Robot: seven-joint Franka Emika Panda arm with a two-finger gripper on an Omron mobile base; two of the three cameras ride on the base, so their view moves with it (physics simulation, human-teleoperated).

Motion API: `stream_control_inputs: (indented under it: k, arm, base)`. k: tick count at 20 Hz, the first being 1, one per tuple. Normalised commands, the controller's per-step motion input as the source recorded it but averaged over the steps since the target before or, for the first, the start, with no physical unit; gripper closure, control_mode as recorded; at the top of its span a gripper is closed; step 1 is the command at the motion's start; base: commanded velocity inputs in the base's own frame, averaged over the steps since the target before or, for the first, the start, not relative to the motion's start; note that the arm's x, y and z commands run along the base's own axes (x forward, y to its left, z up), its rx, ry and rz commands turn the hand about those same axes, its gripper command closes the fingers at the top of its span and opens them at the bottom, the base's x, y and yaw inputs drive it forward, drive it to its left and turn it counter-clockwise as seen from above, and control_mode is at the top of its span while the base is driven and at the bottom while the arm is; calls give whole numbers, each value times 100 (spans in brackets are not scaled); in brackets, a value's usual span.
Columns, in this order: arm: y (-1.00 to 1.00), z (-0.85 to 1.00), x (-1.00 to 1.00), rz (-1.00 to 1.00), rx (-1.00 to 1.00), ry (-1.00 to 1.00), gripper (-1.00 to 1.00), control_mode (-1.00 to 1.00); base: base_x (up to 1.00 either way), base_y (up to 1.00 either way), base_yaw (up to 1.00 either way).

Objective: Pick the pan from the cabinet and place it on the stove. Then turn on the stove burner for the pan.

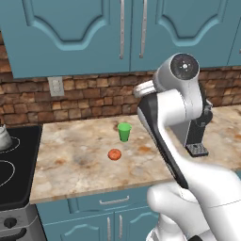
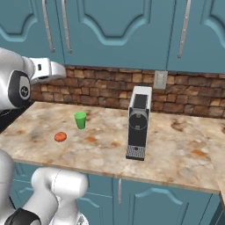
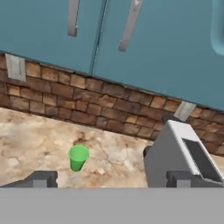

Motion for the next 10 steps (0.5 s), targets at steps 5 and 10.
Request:
stream_control_inputs:
  k: [5,10]
  arm:
    - [1,53,14,1,0,-19,-100,-100]
    - [0,32,25,7,0,-14,-100,-100]
  base:
    - [0,0,0]
    - [0,0,0]
